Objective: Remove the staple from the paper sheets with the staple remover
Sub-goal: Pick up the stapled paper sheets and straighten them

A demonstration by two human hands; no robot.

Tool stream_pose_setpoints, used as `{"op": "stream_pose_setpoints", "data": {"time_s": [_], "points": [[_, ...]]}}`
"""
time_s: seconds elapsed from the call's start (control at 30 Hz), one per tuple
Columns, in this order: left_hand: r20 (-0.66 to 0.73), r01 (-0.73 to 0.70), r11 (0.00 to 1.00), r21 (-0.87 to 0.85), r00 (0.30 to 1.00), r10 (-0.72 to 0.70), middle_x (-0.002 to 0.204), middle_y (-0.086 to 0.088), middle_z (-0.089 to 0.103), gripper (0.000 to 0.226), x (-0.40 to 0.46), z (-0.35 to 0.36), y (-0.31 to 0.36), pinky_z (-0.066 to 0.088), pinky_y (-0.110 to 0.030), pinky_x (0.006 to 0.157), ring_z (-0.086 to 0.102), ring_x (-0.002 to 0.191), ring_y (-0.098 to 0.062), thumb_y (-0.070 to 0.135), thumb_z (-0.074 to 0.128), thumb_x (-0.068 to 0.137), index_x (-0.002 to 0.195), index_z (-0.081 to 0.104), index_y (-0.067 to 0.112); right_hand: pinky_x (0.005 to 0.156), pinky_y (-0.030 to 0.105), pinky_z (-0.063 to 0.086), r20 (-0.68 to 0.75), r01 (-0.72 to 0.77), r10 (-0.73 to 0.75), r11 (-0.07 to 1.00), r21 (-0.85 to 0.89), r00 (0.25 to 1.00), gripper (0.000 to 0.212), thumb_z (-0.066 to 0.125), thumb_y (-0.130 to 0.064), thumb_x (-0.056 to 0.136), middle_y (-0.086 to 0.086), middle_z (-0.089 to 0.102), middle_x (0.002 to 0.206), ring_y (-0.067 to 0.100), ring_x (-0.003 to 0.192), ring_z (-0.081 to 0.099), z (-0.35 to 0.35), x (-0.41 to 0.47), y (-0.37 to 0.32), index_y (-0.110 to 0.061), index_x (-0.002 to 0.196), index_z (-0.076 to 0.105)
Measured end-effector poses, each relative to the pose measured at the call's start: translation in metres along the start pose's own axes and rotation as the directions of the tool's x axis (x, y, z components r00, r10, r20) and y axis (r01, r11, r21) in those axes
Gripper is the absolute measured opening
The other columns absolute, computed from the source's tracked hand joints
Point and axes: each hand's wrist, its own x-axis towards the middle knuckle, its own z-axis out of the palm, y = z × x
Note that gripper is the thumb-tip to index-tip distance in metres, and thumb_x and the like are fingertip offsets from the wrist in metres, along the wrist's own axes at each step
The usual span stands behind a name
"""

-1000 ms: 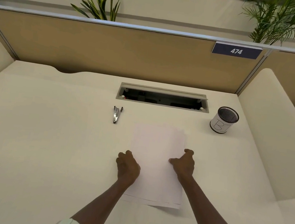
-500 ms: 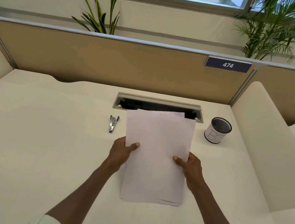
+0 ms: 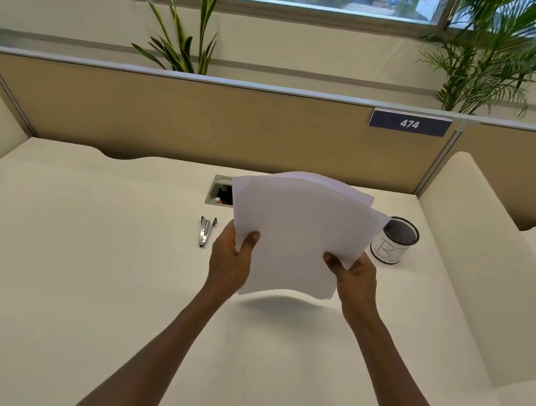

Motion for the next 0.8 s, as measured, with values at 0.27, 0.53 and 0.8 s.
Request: {"op": "stream_pose_setpoints", "data": {"time_s": [0.27,0.53,0.8], "points": [[0.019,0.071,0.997,0.031,0.997,-0.071,0.105,0.003,0.065,0.027,-0.012,0.005,-0.015,0.043,-0.014,0.068,0.061,0.092,-0.014,0.022,0.06,0.092,0.117,0.054,0.014,0.085,0.038,0.056,0.02,-0.035,0.036,0.999,-0.041,0.999,0.041,0.082,-0.008,0.074,0.001,0.074,0.105,0.021,0.097,0.069,0.002,-0.011,0.006,-0.018,0.111,0.066],[0.0,0.046,0.996,0.071,0.999,-0.047,0.104,0.0,0.061,0.024,-0.012,0.012,-0.012,0.039,0.0,0.061,0.058,0.092,-0.021,0.015,0.051,0.096,0.118,0.051,0.007,0.074,0.026,0.054,0.016,-0.016,0.017,0.997,-0.069,1.0,0.028,0.079,-0.007,0.077,0.005,0.075,0.097,0.024,0.09,0.07,0.007,-0.012,0.0,-0.014,0.102,0.068],[0.012,0.05,0.997,0.063,0.999,-0.05,0.107,-0.001,0.062,0.027,-0.017,0.009,-0.01,0.042,-0.002,0.061,0.061,0.094,-0.022,0.021,0.055,0.095,0.118,0.05,0.009,0.065,0.014,0.052,0.033,-0.047,0.048,0.999,-0.027,0.998,0.037,0.081,-0.006,0.073,0.0,0.075,0.098,0.015,0.088,0.07,0.005,-0.014,-0.005,-0.013,0.107,0.069]]}}
